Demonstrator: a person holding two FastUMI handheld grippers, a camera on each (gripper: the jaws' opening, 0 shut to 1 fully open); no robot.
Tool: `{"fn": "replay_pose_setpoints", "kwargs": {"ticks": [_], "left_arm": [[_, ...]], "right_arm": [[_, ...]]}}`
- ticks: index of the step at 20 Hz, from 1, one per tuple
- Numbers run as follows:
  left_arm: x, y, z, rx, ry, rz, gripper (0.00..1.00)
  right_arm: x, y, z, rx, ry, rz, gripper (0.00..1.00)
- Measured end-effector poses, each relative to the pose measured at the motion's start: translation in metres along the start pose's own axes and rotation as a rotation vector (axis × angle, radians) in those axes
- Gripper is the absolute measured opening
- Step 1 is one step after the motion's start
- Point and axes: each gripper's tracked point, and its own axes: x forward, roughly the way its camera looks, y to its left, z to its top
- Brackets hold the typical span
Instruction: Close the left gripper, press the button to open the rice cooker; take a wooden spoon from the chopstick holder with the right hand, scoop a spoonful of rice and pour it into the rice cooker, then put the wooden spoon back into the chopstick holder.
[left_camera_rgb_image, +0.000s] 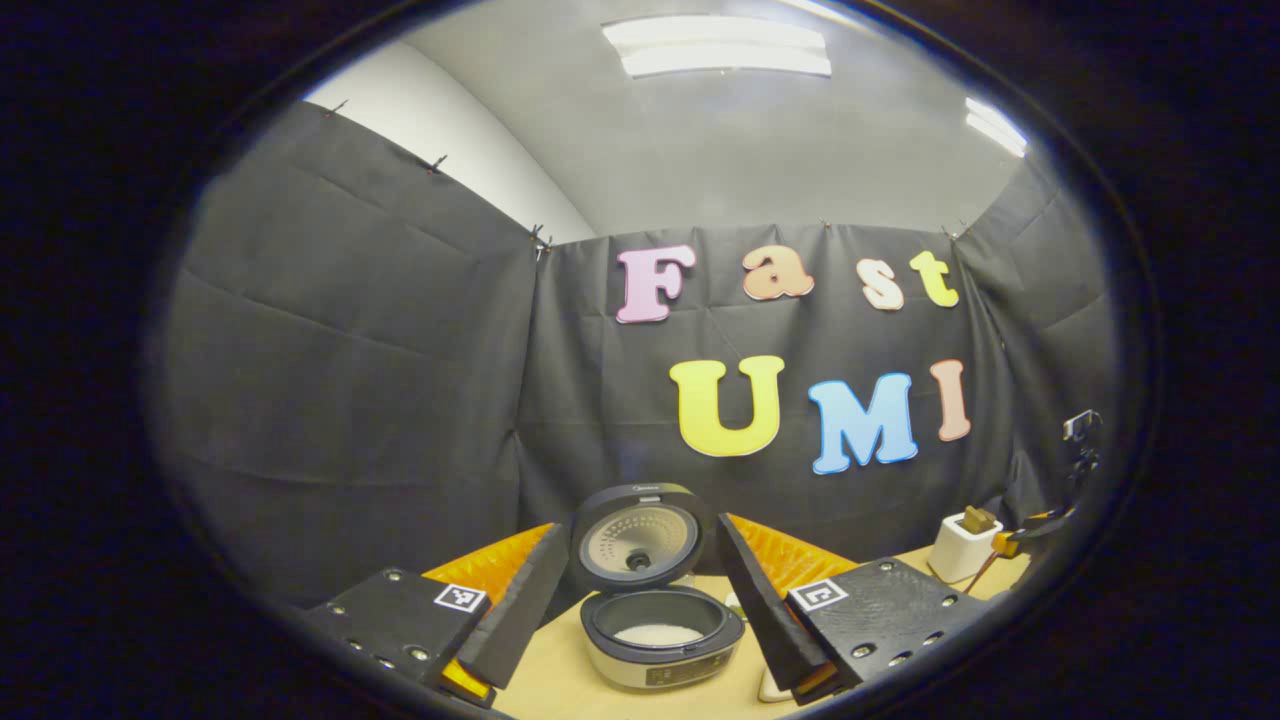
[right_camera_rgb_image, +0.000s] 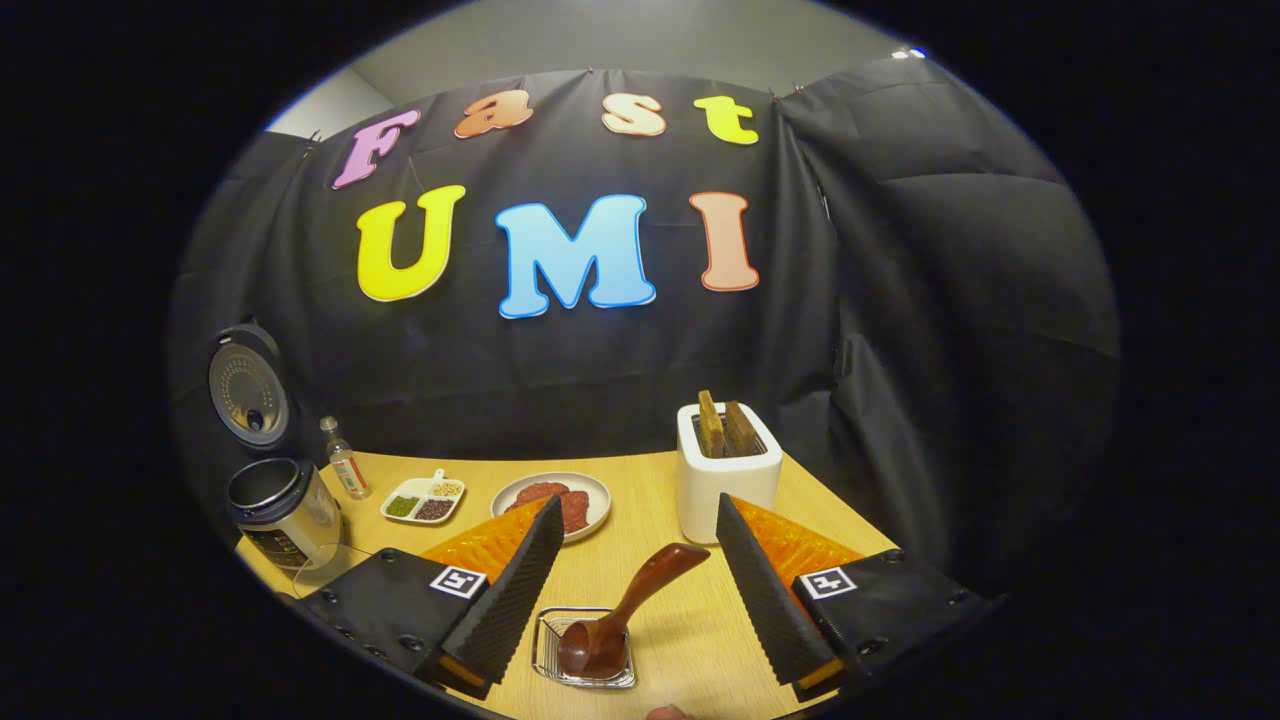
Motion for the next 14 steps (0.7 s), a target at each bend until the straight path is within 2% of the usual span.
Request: {"fn": "replay_pose_setpoints", "kwargs": {"ticks": [3, 6, 7, 8, 9, 10, 13, 14], "left_arm": [[-0.004, 0.011, 0.000, 0.024, 0.007, 0.025, 0.94], [-0.006, 0.017, -0.005, 0.029, 0.025, 0.039, 0.92], [-0.006, 0.018, -0.007, 0.030, 0.031, 0.044, 0.92], [-0.005, 0.020, -0.009, 0.033, 0.036, 0.048, 0.94], [-0.006, 0.022, -0.011, 0.036, 0.043, 0.051, 0.95], [-0.004, 0.024, -0.012, 0.038, 0.048, 0.053, 0.94], [-0.001, 0.024, -0.015, 0.028, 0.057, 0.045, 0.94], [0.000, 0.026, -0.016, 0.022, 0.058, 0.044, 0.94]], "right_arm": [[0.018, -0.008, -0.027, 0.046, 0.066, -0.022, 0.98], [0.030, -0.003, -0.057, 0.134, 0.153, -0.001, 0.93], [0.034, 0.000, -0.066, 0.163, 0.183, 0.005, 0.98], [0.036, 0.002, -0.075, 0.189, 0.210, 0.009, 0.98], [0.039, 0.005, -0.082, 0.212, 0.235, 0.015, 0.93], [0.042, 0.008, -0.090, 0.231, 0.260, 0.017, 0.98], [0.042, 0.019, -0.105, 0.282, 0.328, 0.043, 0.86], [0.040, 0.019, -0.109, 0.294, 0.340, 0.042, 0.67]]}}
